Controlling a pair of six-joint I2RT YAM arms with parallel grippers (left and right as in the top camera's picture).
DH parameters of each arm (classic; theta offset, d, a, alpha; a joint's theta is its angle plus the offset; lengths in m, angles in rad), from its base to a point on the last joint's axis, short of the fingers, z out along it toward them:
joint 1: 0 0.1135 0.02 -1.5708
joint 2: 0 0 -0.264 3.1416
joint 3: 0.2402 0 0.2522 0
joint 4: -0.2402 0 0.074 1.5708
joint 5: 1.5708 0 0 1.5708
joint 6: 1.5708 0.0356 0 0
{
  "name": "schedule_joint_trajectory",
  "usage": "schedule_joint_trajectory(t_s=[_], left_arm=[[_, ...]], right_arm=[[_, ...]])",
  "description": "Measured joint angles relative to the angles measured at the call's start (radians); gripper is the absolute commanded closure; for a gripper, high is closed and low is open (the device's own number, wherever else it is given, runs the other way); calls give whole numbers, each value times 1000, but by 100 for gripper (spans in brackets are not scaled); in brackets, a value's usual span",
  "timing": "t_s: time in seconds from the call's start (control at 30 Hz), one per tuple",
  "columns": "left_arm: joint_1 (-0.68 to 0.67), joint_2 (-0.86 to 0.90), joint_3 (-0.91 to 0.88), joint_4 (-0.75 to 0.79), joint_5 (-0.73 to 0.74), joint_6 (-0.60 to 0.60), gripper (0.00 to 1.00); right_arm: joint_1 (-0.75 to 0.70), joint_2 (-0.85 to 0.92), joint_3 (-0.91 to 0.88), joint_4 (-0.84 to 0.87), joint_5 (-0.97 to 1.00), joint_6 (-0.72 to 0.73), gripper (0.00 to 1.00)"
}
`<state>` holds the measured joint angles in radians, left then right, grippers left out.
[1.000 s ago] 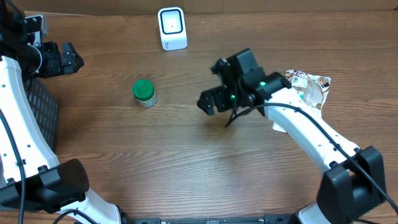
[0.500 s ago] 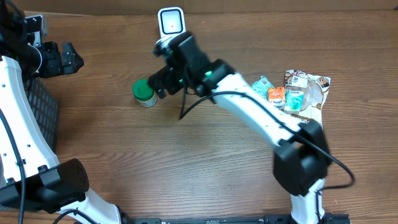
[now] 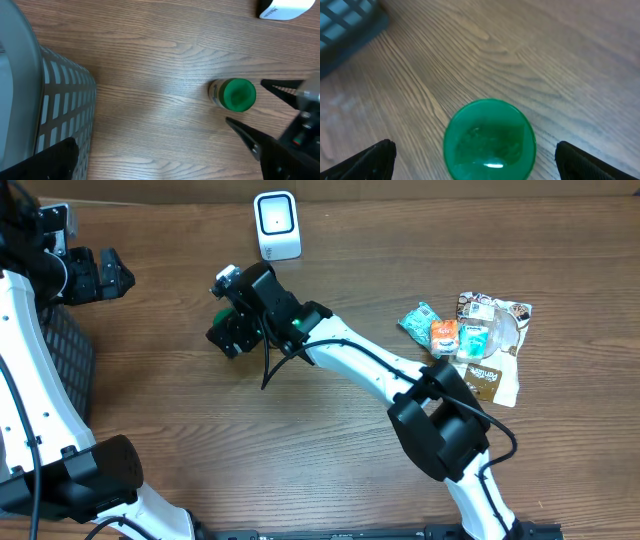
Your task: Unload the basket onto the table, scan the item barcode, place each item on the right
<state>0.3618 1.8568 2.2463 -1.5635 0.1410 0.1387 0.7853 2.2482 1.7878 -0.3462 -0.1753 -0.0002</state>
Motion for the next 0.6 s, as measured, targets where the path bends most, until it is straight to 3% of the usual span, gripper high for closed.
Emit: schedule_joint_trajectory(t_s=[0.6], left_arm=[[0, 0, 0, 0, 0, 0, 1]], right_arm=[[1, 66, 0, 84, 0, 0, 1]])
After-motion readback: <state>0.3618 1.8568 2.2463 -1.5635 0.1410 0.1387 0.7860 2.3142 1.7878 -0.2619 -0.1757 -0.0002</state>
